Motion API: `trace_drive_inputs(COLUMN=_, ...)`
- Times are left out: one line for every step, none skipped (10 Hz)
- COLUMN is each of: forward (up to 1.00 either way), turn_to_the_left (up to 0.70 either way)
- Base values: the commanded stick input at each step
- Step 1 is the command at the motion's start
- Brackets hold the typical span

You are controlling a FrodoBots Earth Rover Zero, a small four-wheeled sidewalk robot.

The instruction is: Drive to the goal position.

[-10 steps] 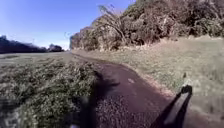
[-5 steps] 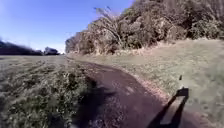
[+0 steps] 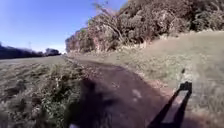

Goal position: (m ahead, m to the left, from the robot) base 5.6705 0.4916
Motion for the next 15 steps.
trace_drive_inputs(forward=0.85, turn_to_the_left=0.0)
trace_drive_inputs(forward=0.85, turn_to_the_left=0.0)
trace_drive_inputs(forward=0.85, turn_to_the_left=0.0)
trace_drive_inputs(forward=0.85, turn_to_the_left=0.0)
trace_drive_inputs(forward=0.85, turn_to_the_left=0.0)
trace_drive_inputs(forward=0.85, turn_to_the_left=0.0)
trace_drive_inputs(forward=0.85, turn_to_the_left=0.0)
trace_drive_inputs(forward=0.85, turn_to_the_left=0.0)
trace_drive_inputs(forward=0.85, turn_to_the_left=0.0)
trace_drive_inputs(forward=0.85, turn_to_the_left=0.0)
trace_drive_inputs(forward=0.85, turn_to_the_left=0.0)
trace_drive_inputs(forward=0.85, turn_to_the_left=0.0)
trace_drive_inputs(forward=0.85, turn_to_the_left=0.0)
trace_drive_inputs(forward=0.85, turn_to_the_left=0.0)
trace_drive_inputs(forward=0.85, turn_to_the_left=0.0)
